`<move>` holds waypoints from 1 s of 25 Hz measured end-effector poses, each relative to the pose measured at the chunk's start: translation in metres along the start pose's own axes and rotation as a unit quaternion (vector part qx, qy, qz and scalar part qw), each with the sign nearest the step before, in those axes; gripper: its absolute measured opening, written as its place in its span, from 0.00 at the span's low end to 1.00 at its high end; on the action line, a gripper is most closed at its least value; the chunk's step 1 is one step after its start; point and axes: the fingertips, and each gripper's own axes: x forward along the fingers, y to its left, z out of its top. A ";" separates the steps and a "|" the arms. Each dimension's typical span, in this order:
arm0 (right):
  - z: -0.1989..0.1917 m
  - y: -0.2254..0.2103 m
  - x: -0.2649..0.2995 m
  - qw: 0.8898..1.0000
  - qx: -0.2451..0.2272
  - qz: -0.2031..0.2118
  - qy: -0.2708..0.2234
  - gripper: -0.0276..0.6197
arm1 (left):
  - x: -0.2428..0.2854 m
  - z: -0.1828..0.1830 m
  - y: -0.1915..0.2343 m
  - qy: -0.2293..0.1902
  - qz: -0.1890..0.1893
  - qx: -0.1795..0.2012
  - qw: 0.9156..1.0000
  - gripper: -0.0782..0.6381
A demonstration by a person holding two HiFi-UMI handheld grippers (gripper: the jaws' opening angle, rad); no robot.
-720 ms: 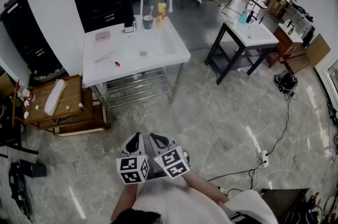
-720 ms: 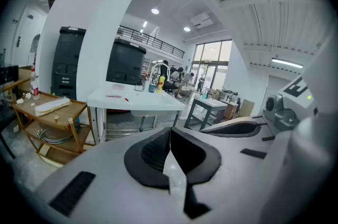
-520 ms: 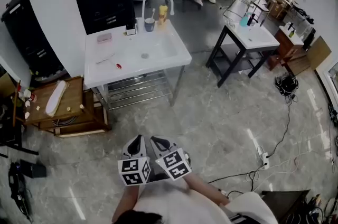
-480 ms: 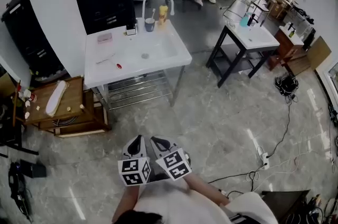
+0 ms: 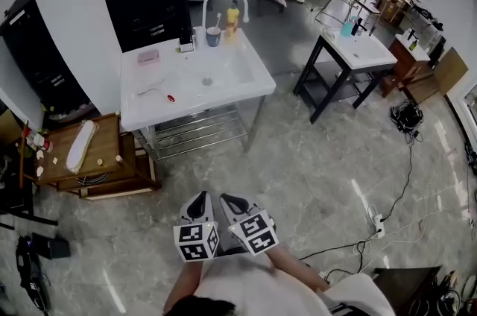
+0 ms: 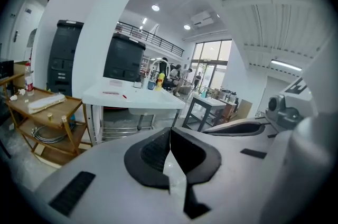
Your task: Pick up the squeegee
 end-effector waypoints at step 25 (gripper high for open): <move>0.073 -0.046 0.173 0.999 0.002 0.007 0.040 0.09 | 0.124 0.080 0.136 0.027 -0.019 -0.003 0.999 0.14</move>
